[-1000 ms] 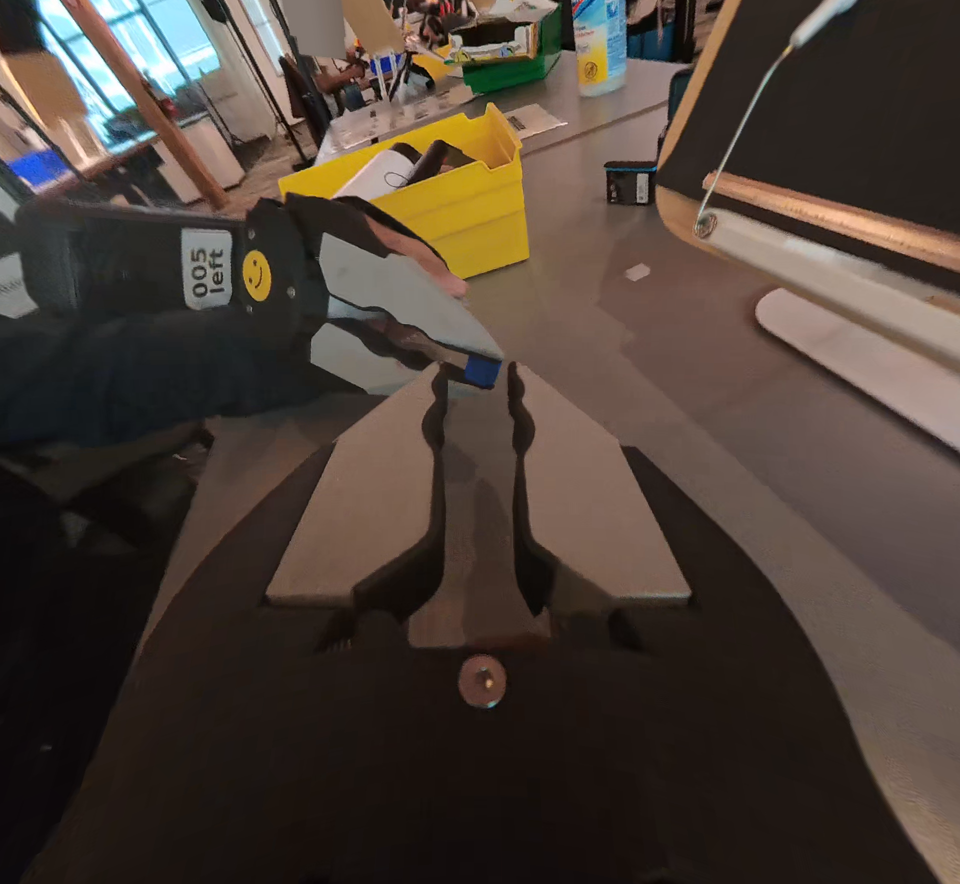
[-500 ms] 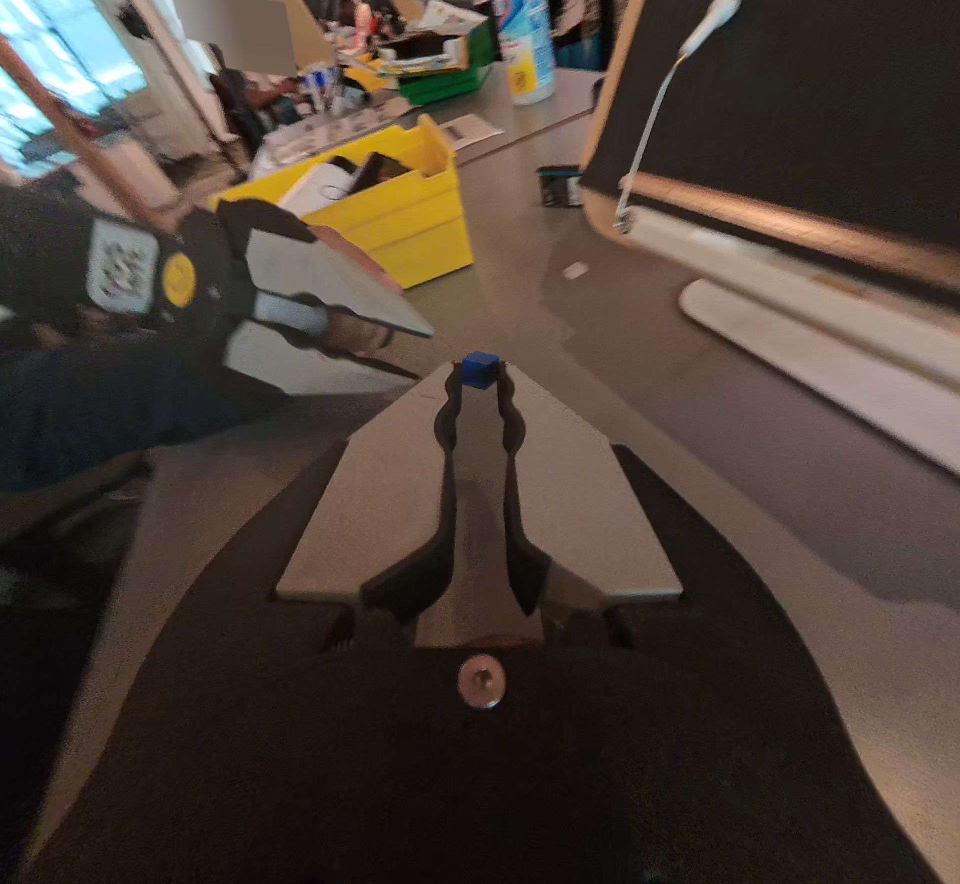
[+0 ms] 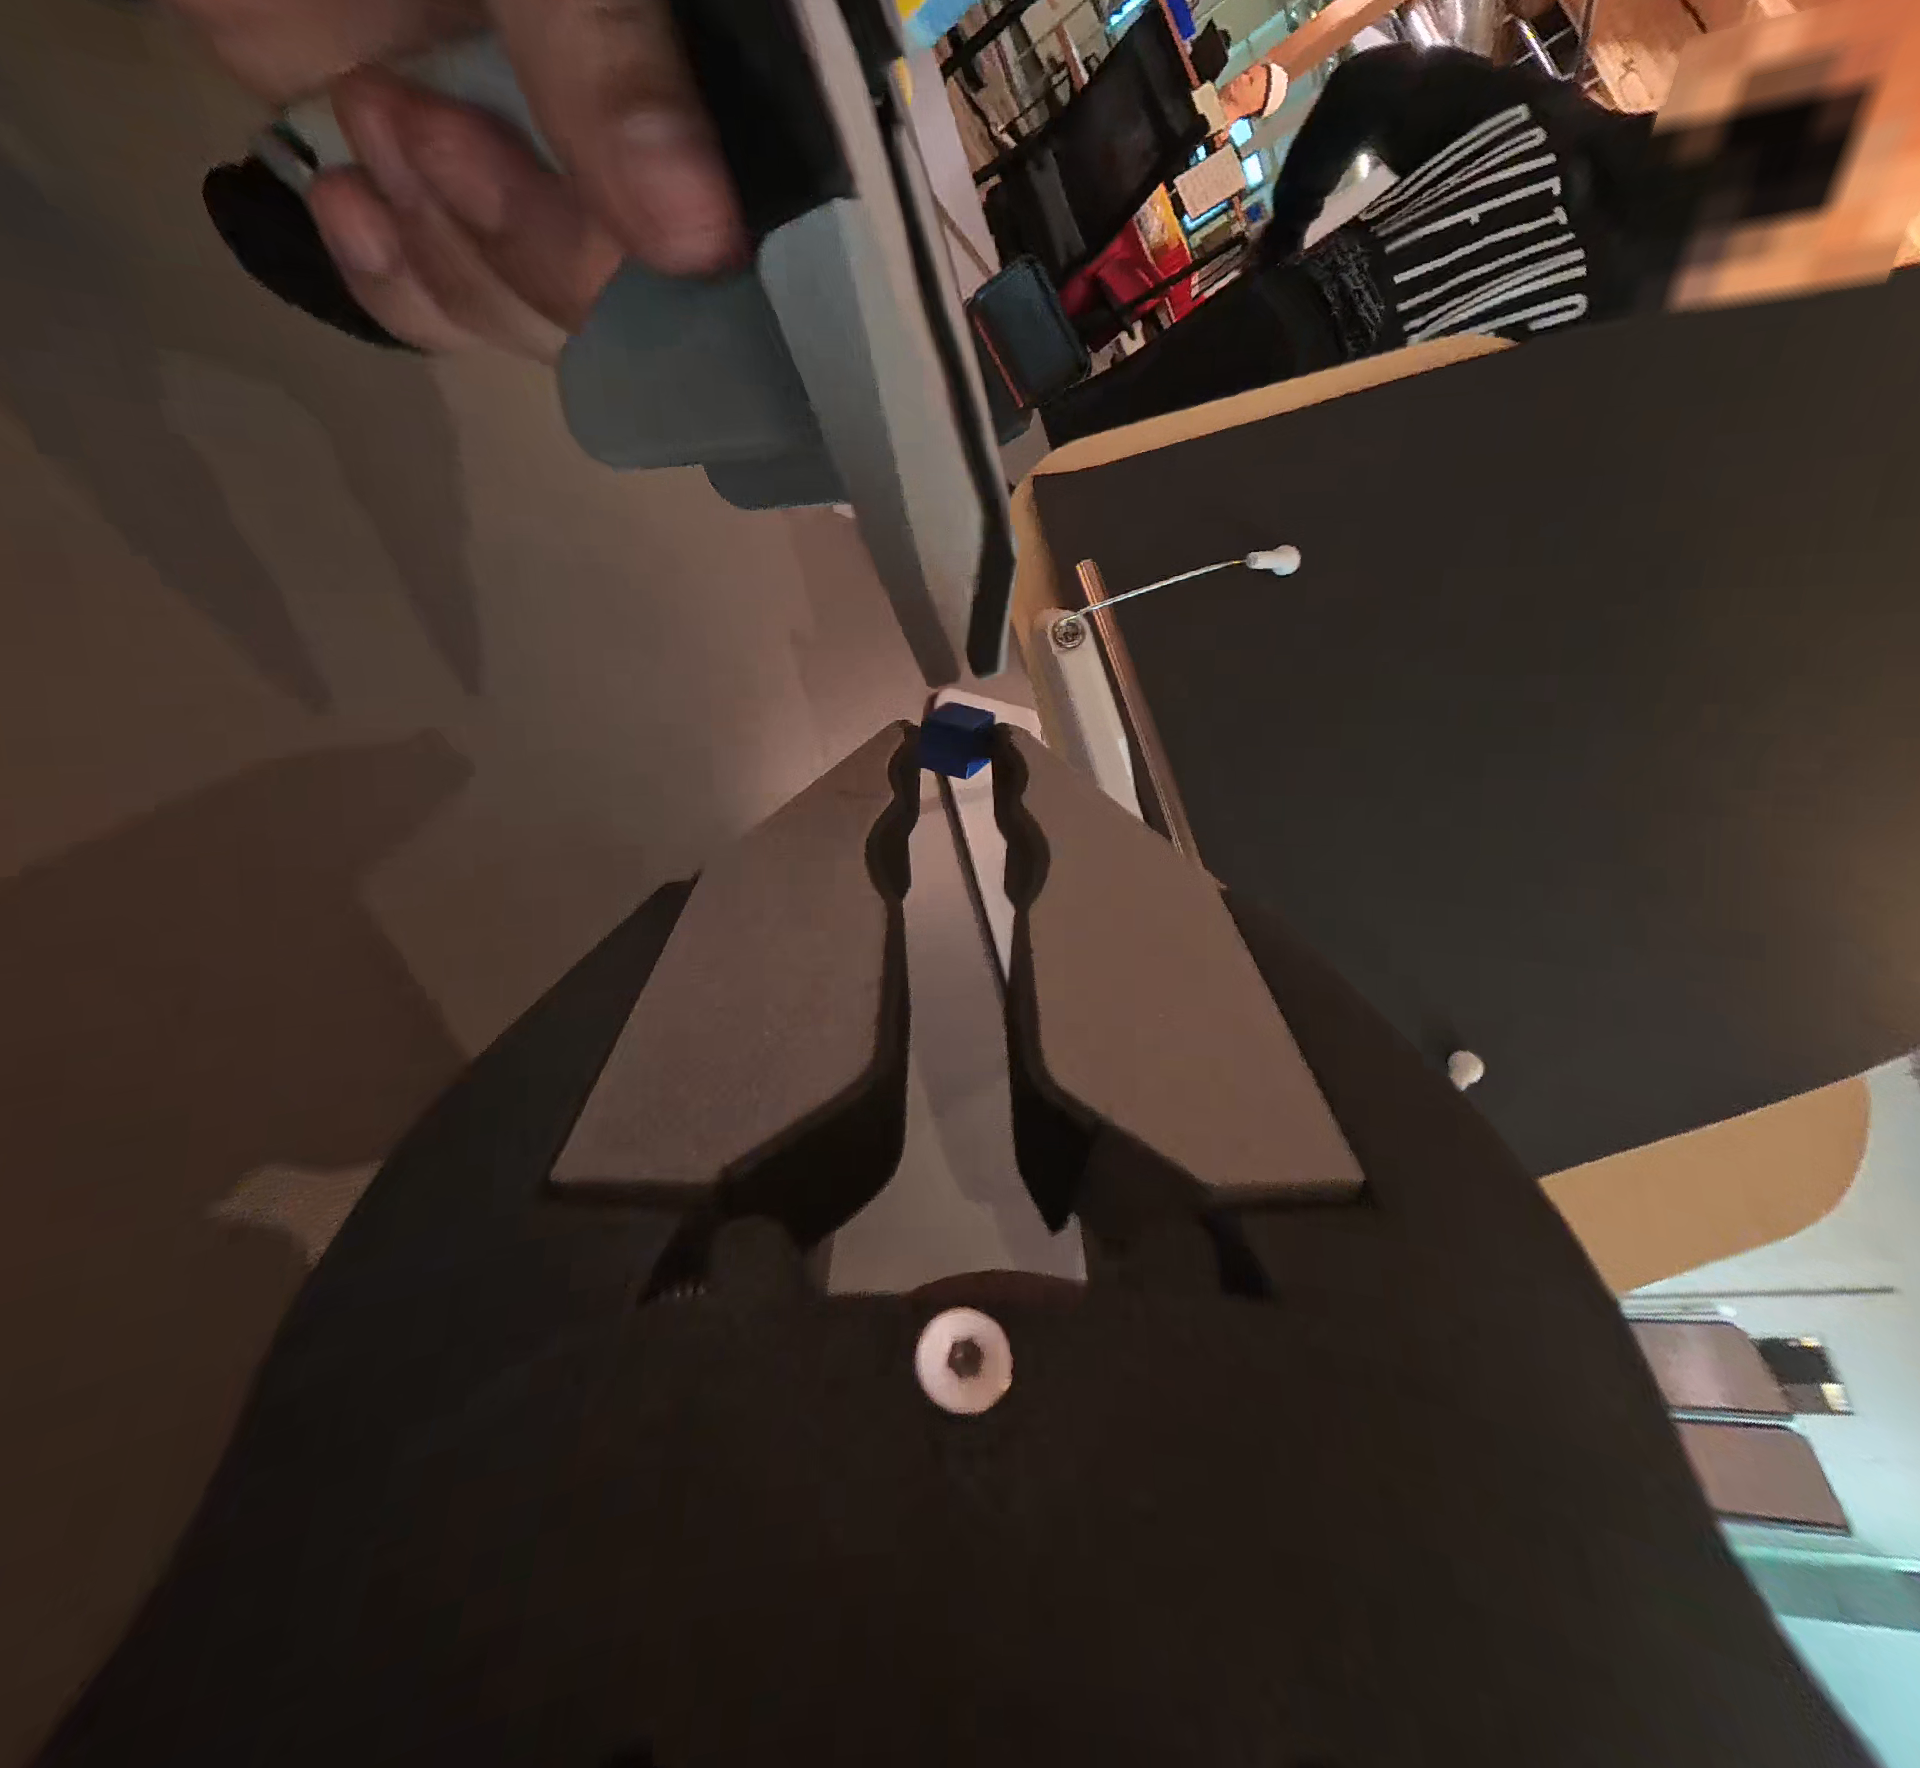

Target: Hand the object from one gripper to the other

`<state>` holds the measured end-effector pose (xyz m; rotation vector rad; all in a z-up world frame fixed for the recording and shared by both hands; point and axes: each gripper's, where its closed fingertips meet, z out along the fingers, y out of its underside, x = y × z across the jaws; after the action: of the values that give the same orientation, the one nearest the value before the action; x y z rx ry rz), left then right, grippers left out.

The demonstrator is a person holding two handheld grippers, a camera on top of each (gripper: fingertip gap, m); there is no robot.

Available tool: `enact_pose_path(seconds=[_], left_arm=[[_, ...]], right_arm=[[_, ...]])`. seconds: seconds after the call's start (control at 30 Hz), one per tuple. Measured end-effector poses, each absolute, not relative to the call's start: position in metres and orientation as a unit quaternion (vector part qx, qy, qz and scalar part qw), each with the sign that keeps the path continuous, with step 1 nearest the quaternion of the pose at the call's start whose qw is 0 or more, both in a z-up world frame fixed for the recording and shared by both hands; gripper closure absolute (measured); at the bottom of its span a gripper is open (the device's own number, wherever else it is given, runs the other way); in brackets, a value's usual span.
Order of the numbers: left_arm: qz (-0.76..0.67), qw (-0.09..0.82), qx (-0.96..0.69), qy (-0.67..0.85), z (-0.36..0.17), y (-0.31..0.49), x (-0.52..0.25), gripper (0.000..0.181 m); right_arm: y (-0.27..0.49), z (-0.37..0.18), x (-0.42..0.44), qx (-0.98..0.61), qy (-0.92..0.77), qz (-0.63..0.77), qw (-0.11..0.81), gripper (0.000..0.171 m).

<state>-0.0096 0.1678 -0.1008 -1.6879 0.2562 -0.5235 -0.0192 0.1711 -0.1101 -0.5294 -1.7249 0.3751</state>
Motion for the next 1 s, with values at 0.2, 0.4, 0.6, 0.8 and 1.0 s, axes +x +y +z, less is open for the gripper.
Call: enact_pose_path(seconds=[0.2, 0.4, 0.6, 0.8, 1.0], left_arm=[[-0.226, 0.610, -0.749, 0.128, -0.111, 0.169, -0.003, 0.170], [-0.224, 0.599, -0.756, 0.140, -0.116, 0.168, -0.003, 0.170], [-0.121, 0.613, -0.760, 0.179, -0.115, 0.171, -0.009, 0.171], [0.143, 0.628, -0.704, 0.300, -0.113, 0.172, -0.026, 0.171], [0.247, 0.648, -0.596, 0.405, -0.104, 0.165, -0.009, 0.171]], right_arm=[[0.160, -0.113, -0.020, -0.207, -0.754, 0.153, 0.604, 0.161], [0.158, -0.118, -0.020, -0.205, -0.762, 0.148, 0.596, 0.161], [0.160, -0.119, -0.021, -0.228, -0.758, 0.169, 0.587, 0.155], [0.160, -0.125, -0.017, -0.336, -0.752, 0.342, 0.453, 0.151], [0.163, -0.111, -0.013, -0.422, -0.679, 0.512, 0.313, 0.144]])
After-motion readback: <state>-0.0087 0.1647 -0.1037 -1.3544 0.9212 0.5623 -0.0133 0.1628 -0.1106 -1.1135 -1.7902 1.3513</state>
